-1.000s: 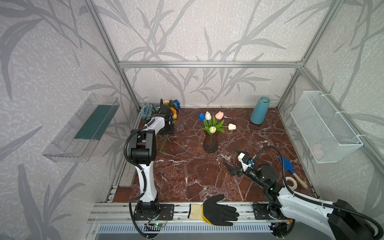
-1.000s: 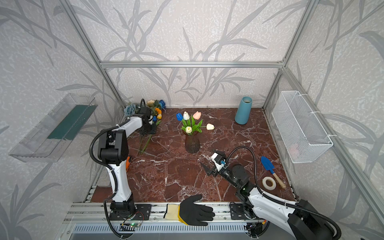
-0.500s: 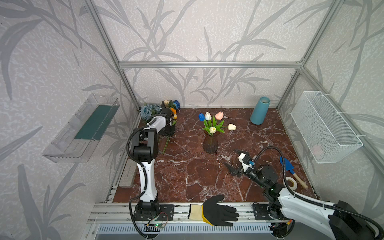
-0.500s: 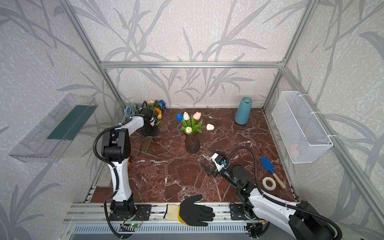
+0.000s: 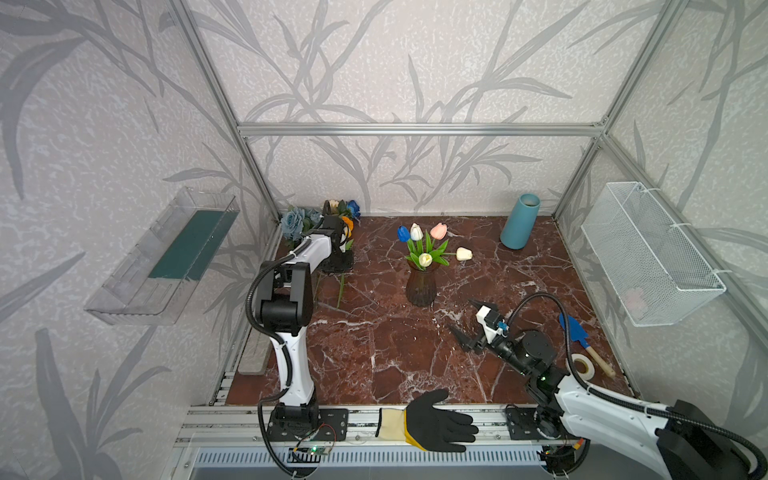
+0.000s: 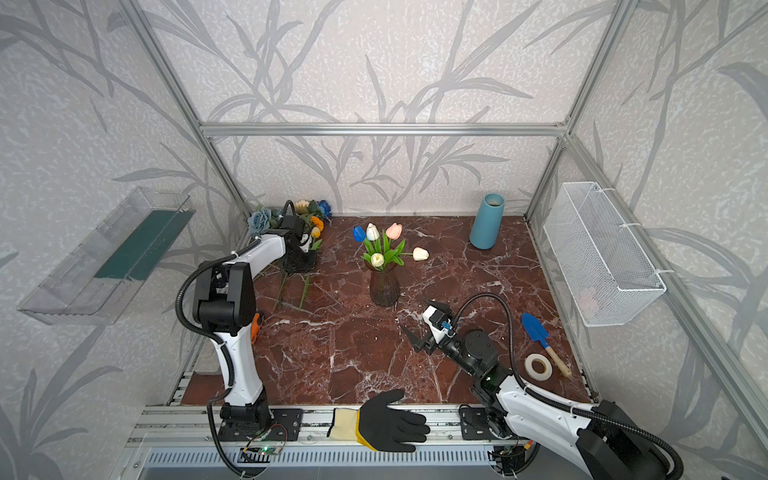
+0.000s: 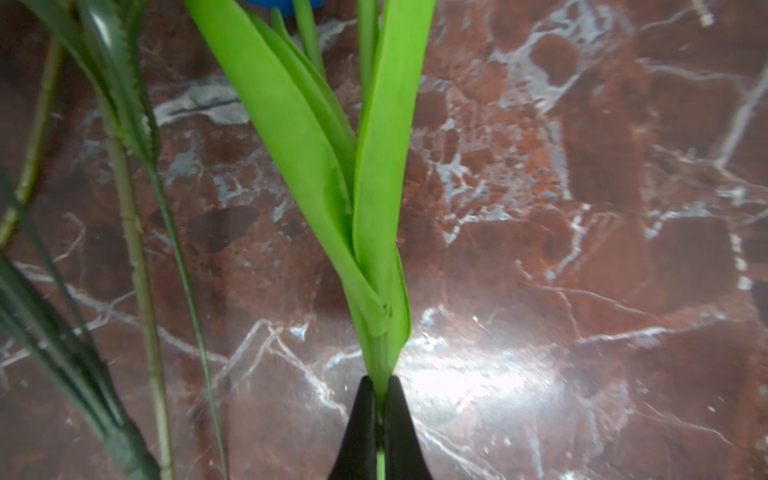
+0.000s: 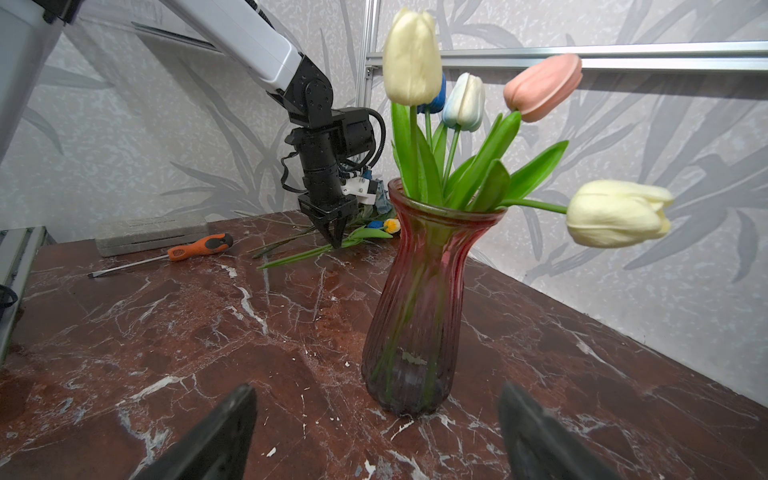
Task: Arrange the flowers into the vase
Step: 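Lower the left gripper and grasp the yellow tulip stem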
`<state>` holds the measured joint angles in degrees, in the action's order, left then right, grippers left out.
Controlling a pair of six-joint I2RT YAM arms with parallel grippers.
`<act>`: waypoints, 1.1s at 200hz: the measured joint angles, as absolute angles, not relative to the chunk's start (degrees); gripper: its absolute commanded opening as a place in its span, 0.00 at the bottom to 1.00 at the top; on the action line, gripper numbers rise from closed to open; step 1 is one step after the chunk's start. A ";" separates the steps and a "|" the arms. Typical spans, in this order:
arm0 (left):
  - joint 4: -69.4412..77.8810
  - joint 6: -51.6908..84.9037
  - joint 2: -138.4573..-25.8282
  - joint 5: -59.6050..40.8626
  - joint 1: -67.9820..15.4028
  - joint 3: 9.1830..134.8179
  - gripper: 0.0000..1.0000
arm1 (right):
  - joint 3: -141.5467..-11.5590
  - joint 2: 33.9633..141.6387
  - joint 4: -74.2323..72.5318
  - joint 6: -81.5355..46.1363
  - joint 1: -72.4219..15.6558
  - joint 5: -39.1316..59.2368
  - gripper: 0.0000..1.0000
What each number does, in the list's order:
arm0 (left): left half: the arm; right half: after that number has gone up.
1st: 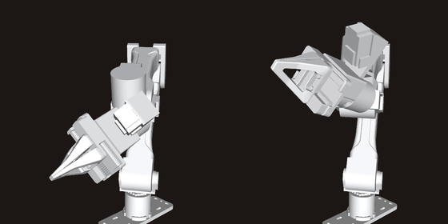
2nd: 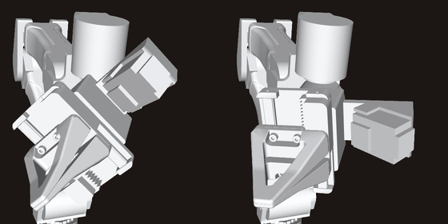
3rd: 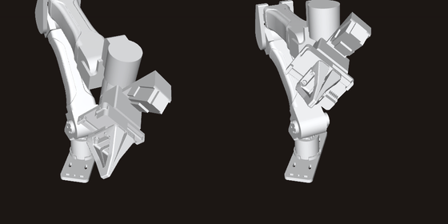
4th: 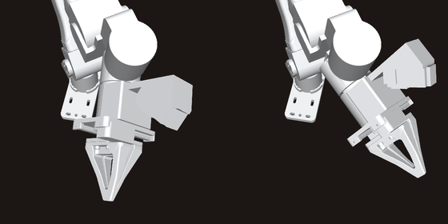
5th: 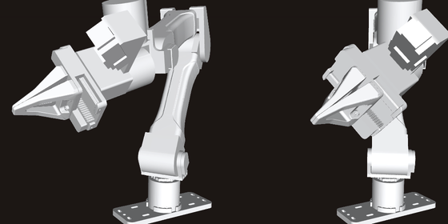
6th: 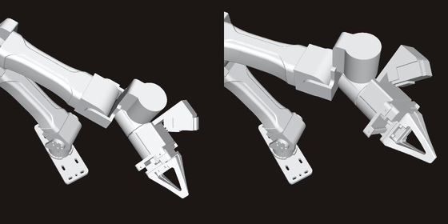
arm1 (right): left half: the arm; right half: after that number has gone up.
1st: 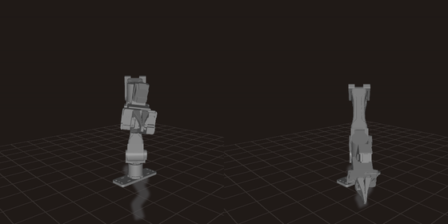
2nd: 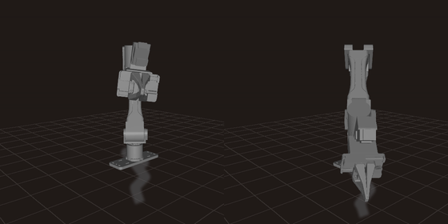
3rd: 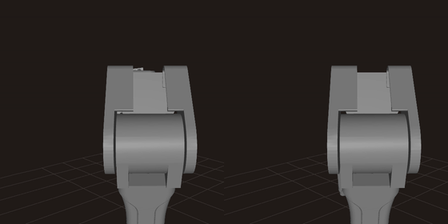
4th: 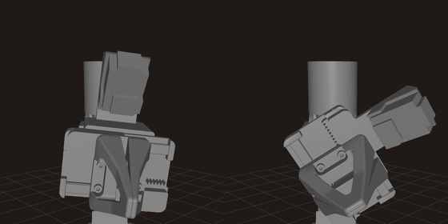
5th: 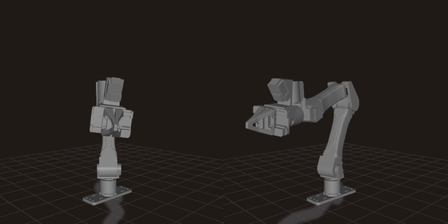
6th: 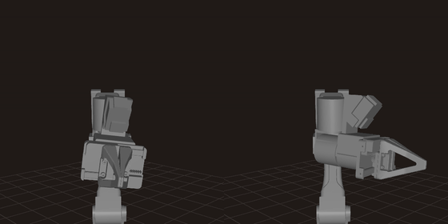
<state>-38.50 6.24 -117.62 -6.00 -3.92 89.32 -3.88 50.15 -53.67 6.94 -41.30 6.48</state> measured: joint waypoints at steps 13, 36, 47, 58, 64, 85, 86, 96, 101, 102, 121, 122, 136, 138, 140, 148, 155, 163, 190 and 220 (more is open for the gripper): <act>-38.37 6.33 -115.81 -6.17 -4.49 88.47 0.01 | -3.88 50.15 -53.67 6.92 -41.30 6.48 0.91; -37.67 6.83 -111.72 -6.68 -5.74 87.33 0.01 | -3.88 50.15 -53.67 6.94 -41.30 6.48 0.91; -36.86 7.14 -109.49 -7.35 -6.37 86.50 0.00 | -3.88 50.15 -53.67 6.92 -41.32 6.48 0.91; -35.81 7.38 -107.37 -8.54 -6.90 85.67 0.00 | -3.88 50.15 -53.67 6.92 -41.30 6.48 0.91; -35.22 7.57 -106.43 -9.21 -7.16 85.30 0.00 | -3.88 50.15 -53.67 6.94 -41.30 6.50 0.91; -32.82 7.75 -104.60 -10.96 -7.86 84.27 0.00 | -3.88 50.17 -53.67 6.92 -41.30 6.50 0.91; -32.58 7.77 -104.51 -11.05 -7.90 84.16 0.00 | -3.88 50.17 -53.67 6.92 -41.30 6.50 0.91; -31.16 7.81 -104.42 -11.73 -8.23 83.55 0.00 | -3.88 50.17 -53.67 6.92 -41.30 6.50 0.91; -30.68 7.88 -104.49 -11.99 -8.38 83.26 0.00 | -3.88 50.17 -53.67 6.92 -41.30 6.50 0.91; -30.50 7.94 -104.51 -12.10 -8.43 83.20 0.00 | -3.88 50.17 -53.67 6.92 -41.30 6.50 0.91; -29.65 8.38 -105.38 -13.17 -8.75 82.63 0.03 | -3.88 50.15 -53.67 6.92 -41.30 6.50 0.91; -29.58 8.43 -105.54 -13.21 -8.80 82.63 0.03 | -3.88 50.15 -53.67 6.92 -41.30 6.50 0.91; -29.02 8.67 -106.61 -13.72 -9.10 82.63 0.05 | -3.88 50.09 -53.67 6.92 -41.30 6.50 0.91; -28.93 8.69 -106.74 -13.76 -9.15 82.63 0.06 | -3.88 50.06 -53.67 6.92 -41.30 6.50 0.91; -28.86 8.69 -106.89 -13.78 -9.19 82.63 0.07 | -3.88 50.04 -53.65 6.92 -41.30 6.50 0.91; -28.69 8.71 -107.50 -13.96 -9.34 82.63 0.12 | -3.88 49.95 -53.65 6.92 -41.30 6.50 0.91; -28.64 8.73 -107.87 -14.04 -9.37 82.63 0.13 | -3.88 49.87 -53.65 6.94 -41.30 6.50 0.91; -28.67 8.93 -108.27 -14.11 -9.37 82.63 0.13 | -3.88 49.82 -53.65 6.94 -41.30 6.50 0.91; -28.60 9.06 -108.53 -13.98 -9.39 82.63 0.15 | -3.88 49.84 -53.65 6.92 -41.30 6.50 0.91; -28.47 9.02 -108.53 -13.47 -9.37 82.63 0.15 | -3.88 50.02 -53.67 6.92 -41.30 6.50 0.91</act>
<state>-28.47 9.02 -108.53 -13.47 -9.37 82.63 -3.88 50.02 -53.67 6.92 -41.30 6.50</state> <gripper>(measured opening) 0.147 0.912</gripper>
